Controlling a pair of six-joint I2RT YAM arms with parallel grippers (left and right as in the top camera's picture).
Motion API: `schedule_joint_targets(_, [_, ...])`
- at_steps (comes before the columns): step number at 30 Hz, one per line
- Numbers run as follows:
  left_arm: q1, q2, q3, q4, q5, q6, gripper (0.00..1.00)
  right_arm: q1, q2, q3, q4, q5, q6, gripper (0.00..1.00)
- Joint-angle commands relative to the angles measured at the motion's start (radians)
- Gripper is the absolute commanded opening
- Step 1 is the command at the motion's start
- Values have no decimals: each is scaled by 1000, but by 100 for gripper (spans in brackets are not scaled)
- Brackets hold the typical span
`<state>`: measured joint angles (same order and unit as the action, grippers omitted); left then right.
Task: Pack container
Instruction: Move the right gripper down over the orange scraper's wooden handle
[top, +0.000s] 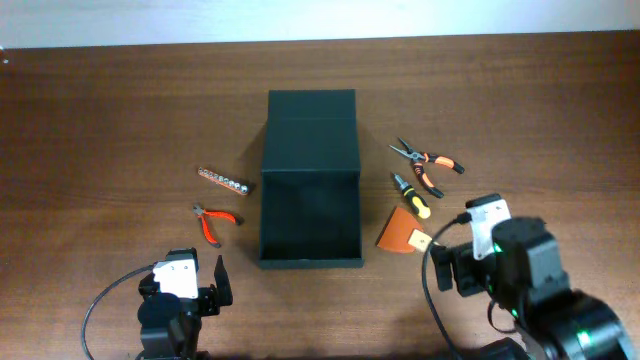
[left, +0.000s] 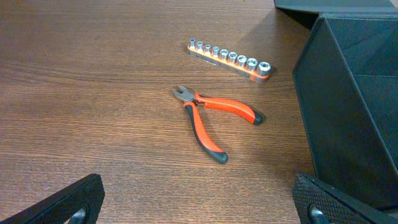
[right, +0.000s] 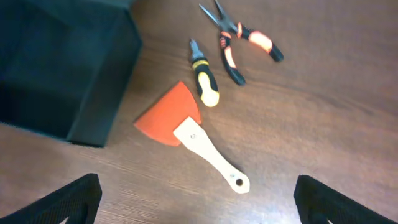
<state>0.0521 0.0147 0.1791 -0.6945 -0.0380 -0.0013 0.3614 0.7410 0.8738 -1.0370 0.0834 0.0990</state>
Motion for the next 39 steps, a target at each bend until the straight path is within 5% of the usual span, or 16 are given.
schedule_joint_targets(1, [5, -10, -6, 2, 0, -10, 99, 11, 72, 20, -4, 52, 76, 99])
schedule_joint_targets(15, [5, -10, -6, 2, 0, -10, 99, 11, 432, 20, 68, 26, 90, 99])
schedule_joint_targets(28, [5, -10, -6, 2, 0, -10, 99, 10, 472, 6, 116, 108, 86, 99])
schedule_joint_targets(39, [5, -10, -6, 2, 0, -10, 99, 10, 530, -173, 253, 31, -24, 99])
